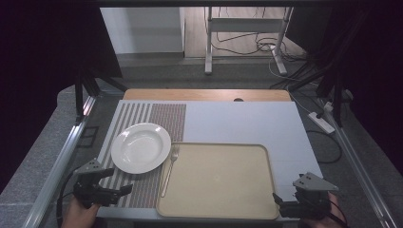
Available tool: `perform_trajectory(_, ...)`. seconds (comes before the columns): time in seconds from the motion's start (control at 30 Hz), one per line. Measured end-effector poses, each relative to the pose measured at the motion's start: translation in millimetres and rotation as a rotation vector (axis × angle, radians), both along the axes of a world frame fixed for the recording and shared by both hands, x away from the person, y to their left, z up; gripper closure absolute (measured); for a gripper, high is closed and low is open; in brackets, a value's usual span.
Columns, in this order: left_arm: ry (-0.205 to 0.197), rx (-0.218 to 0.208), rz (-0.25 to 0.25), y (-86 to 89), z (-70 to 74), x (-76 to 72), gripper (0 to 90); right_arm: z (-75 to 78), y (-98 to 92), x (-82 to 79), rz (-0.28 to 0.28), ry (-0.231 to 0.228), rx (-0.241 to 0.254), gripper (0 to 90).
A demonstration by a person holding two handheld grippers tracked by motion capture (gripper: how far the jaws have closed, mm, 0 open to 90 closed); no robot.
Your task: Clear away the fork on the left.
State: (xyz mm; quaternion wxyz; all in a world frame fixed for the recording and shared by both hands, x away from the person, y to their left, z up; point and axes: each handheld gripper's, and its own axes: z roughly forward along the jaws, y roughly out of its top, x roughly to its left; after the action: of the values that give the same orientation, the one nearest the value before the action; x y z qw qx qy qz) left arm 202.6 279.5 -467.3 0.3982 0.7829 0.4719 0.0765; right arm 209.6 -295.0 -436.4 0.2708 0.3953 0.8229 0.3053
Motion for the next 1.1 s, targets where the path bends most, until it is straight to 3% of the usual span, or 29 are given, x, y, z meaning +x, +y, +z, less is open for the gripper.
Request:
perform_trajectory(0.6, -0.07, 0.006, 0.058, 11.0, 4.6, -23.5, 0.0, 0.4, -2.3, 1.3, -0.017, 0.007, 0.023, 0.0)
perform_trajectory(0.93, -0.078, 0.027, 0.083, 13.5, 5.2, -31.3, 0.0, 0.3, -0.8, 1.4, -0.012, 0.01, 0.011, 0.0)
perform_trajectory(1.1, -0.075, 0.015, 0.083, 14.5, 5.0, -30.9, 0.0, 0.0, -0.5, 1.4, -0.01, 0.009, 0.007, 0.0)
